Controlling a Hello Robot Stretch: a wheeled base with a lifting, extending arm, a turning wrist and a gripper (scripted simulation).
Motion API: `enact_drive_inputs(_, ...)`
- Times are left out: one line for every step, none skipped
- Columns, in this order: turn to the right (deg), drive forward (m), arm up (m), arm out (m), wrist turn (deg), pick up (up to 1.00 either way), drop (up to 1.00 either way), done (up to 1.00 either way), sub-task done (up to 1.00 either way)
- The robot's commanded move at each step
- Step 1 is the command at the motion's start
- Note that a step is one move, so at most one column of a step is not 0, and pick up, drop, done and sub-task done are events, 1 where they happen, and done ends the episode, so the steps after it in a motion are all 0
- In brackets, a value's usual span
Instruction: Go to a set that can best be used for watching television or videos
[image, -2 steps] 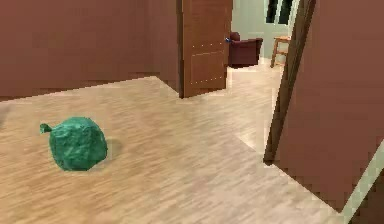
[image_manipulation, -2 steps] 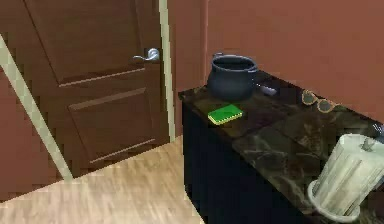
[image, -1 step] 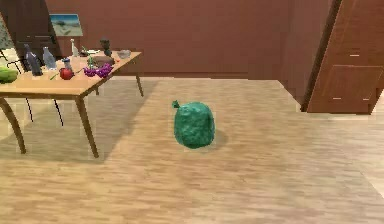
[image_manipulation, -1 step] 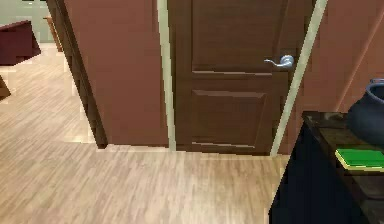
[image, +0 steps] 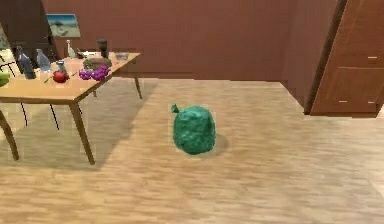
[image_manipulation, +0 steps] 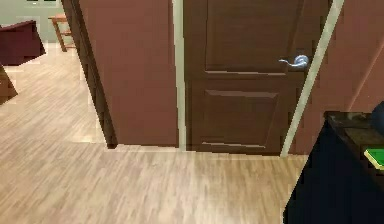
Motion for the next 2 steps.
enact_drive_inputs(45.0, 0.0, 0.0, 0.0, 0.0, 0.0, 0.0, 0.0, 0.0)
enact_drive_inputs(6.0, 0.0, 0.0, 0.0, 0.0, 0.0, 0.0, 0.0, 0.0)
